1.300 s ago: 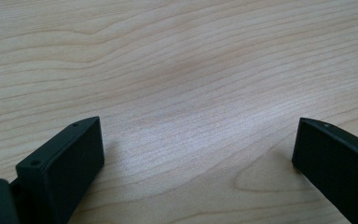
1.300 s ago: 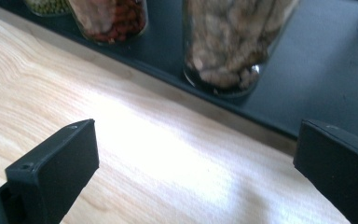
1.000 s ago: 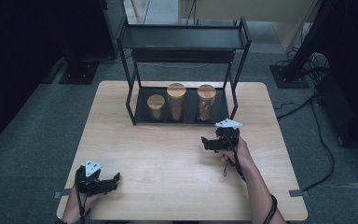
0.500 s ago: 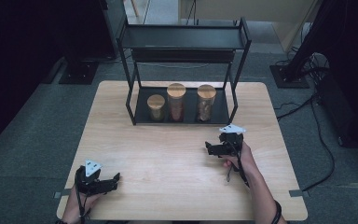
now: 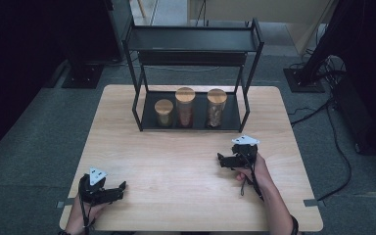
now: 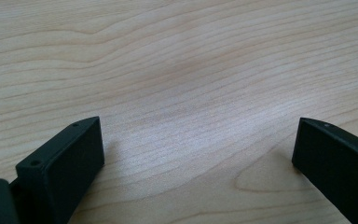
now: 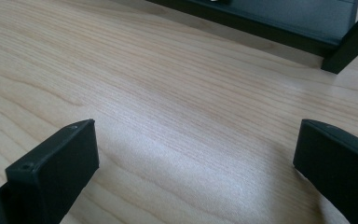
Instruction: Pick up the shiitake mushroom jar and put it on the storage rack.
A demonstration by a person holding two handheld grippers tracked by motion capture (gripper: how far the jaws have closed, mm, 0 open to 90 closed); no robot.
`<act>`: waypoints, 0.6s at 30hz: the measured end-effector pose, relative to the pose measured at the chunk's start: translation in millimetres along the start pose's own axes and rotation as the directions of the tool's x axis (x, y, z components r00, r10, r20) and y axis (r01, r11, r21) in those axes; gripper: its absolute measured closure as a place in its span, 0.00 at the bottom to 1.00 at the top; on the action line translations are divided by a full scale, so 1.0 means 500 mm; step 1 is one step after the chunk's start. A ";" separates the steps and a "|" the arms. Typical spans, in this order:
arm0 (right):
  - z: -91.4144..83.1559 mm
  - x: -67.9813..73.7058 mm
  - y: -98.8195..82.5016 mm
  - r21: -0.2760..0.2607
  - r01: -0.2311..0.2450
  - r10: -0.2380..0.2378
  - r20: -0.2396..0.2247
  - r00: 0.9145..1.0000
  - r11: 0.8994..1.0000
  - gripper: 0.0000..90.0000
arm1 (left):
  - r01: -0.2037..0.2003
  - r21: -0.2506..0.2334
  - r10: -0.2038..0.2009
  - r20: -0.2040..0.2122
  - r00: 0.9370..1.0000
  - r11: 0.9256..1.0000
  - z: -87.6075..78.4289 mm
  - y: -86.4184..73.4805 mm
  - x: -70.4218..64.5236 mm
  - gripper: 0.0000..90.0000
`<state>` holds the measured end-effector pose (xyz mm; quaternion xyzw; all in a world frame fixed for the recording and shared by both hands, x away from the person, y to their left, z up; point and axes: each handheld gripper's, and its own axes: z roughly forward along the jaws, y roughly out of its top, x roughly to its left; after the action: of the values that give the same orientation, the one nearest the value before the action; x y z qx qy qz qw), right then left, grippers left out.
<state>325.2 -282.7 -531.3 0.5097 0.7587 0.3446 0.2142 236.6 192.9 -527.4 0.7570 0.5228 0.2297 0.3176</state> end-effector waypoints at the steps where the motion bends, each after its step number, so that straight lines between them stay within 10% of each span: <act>1: -0.002 -0.002 -0.002 0.001 -0.002 0.002 0.001 1.000 1.000 0.00 | 0.000 0.000 0.000 0.000 1.000 1.000 0.000 0.000 0.000 0.03; 18: -0.018 -0.019 -0.018 0.021 -0.013 0.013 0.028 1.000 1.000 0.00 | 0.000 0.000 0.000 0.000 1.000 1.000 0.000 0.000 0.000 0.02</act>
<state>317.0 -296.6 -532.3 0.5216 0.7558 0.3310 0.2170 236.6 192.9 -527.4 0.7571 0.5227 0.2298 0.3174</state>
